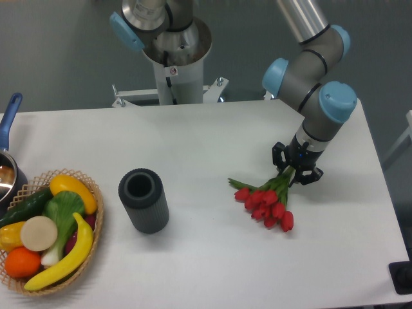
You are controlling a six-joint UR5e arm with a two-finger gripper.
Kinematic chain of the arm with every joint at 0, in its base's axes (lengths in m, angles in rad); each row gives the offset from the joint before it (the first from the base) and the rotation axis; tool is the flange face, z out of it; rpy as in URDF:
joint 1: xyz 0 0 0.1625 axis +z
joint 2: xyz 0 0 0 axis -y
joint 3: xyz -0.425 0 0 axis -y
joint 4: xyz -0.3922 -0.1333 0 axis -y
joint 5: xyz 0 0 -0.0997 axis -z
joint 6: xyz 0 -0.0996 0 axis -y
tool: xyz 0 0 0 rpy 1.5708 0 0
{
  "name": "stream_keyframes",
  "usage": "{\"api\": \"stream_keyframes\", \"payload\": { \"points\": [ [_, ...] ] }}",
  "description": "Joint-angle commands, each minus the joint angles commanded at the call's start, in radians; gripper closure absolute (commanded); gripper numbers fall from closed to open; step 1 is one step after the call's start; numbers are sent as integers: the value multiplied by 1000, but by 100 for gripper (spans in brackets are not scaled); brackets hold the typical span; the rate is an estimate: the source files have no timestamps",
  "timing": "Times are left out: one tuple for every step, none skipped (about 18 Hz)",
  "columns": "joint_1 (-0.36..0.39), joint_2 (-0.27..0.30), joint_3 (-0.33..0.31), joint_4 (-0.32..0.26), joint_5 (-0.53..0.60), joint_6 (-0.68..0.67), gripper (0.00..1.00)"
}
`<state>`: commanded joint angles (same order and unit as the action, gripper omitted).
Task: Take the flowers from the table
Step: 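Lower the gripper around the tulip stems and close it, then lift the gripped tulip bunch up off the table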
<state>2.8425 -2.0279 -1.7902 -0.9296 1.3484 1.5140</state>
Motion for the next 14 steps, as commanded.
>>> {"api": "stream_keyframes", "payload": {
  "points": [
    [0, 2, 0, 0, 0, 0, 67],
    [0, 2, 0, 0, 2, -2, 72],
    [2, 2, 0, 0, 2, -2, 73],
    [2, 3, 0, 0, 2, 0, 73],
    [2, 3, 2, 0, 2, 0, 73],
    [2, 3, 2, 0, 2, 0, 73],
    [2, 5, 2, 0, 2, 0, 73],
    [3, 6, 5, -2, 2, 0, 73],
    [3, 8, 8, -2, 2, -2, 73],
    [2, 11, 12, -2, 0, 0, 73],
    [3, 12, 12, -2, 0, 0, 73],
    [5, 15, 14, -2, 0, 0, 73],
    [3, 23, 14, -2, -2, 0, 73],
    [5, 31, 20, -2, -3, 0, 73]
  ]
}}
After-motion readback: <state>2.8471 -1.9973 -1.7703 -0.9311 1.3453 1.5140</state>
